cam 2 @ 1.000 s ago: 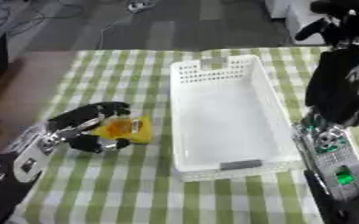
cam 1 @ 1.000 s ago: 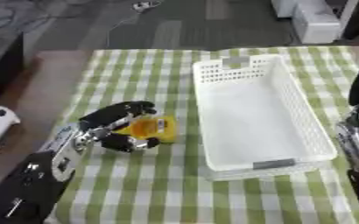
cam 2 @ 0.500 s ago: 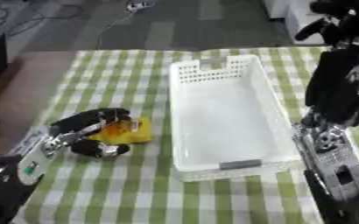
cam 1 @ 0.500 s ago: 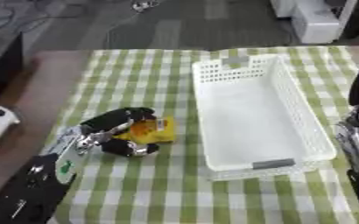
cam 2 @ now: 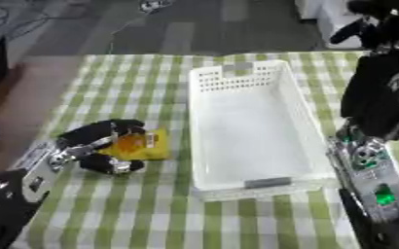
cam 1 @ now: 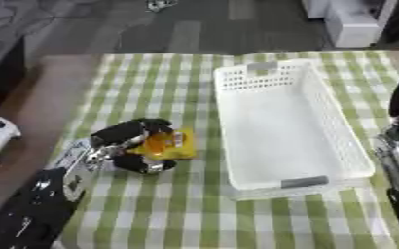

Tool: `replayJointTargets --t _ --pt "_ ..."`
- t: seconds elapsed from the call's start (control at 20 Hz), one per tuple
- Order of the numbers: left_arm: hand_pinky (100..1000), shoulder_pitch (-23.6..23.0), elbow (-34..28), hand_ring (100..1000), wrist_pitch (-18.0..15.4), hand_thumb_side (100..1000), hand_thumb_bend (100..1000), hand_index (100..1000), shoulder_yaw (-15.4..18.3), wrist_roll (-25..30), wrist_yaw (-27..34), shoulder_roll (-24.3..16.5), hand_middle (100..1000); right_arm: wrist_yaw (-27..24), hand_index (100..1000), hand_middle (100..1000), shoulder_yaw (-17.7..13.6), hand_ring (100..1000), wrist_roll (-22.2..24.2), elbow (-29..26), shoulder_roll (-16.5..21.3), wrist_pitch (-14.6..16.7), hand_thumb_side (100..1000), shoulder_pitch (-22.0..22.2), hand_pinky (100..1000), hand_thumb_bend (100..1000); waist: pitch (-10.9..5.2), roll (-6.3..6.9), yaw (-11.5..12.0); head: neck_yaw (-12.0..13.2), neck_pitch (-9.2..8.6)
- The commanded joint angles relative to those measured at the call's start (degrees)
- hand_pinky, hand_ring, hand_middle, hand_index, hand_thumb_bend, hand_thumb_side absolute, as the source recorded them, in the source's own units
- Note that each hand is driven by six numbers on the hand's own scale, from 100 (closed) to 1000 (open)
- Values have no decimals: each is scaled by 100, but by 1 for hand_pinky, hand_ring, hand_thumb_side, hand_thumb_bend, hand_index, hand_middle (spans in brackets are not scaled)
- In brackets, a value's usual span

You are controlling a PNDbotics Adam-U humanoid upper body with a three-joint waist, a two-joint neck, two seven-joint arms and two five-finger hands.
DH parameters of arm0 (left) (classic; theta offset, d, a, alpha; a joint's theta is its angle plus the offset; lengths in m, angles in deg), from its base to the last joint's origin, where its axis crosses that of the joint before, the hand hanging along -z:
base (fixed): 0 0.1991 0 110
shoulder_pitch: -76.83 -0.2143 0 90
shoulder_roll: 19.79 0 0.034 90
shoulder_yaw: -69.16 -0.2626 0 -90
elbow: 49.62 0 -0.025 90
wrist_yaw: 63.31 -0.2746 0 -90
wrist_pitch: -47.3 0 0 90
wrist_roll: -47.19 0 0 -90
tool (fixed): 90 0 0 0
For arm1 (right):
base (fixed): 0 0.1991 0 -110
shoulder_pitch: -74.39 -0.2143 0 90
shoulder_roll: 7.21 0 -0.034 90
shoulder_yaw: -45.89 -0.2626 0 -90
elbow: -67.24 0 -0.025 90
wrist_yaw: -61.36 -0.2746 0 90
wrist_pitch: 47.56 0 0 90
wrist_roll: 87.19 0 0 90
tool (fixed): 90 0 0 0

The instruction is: Pick up objects on the table and place them in the box.

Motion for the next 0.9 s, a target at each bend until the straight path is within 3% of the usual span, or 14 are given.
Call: replayJointTargets --t 0.05,0.5,0.65,0.7,0.8,0.9 --pt "965 152 42 860 -21 946 492 945 114 -57 -107 -58 941 -28 738 638 -12 618 33 -75 3 -6 932 -90 369 100 -36 -14 -11 93 -18" --pt "939 212 474 851 -27 902 487 955 264 -102 -444 -22 937 -98 739 638 4 618 61 -75 -92 -20 933 -208 370 100 19 -49 -96 364 -75" --pt "851 216 613 770 -5 814 443 948 321 -131 -551 2 890 -116 740 638 8 618 71 -75 -121 -26 934 -241 370 100 39 -55 -125 410 -78" --pt "859 216 644 777 0 819 446 950 333 -139 -576 8 896 -120 740 637 10 618 74 -75 -127 -28 934 -248 370 100 42 -56 -131 413 -75" --pt "630 212 698 584 33 694 364 911 361 -158 -610 17 804 -128 740 637 12 618 80 -75 -136 -33 934 -263 370 100 47 -55 -144 407 -64" --pt "426 209 750 462 100 590 255 848 390 -177 -615 30 709 -134 740 637 12 618 83 -75 -143 -35 934 -274 370 100 50 -54 -154 398 -62"
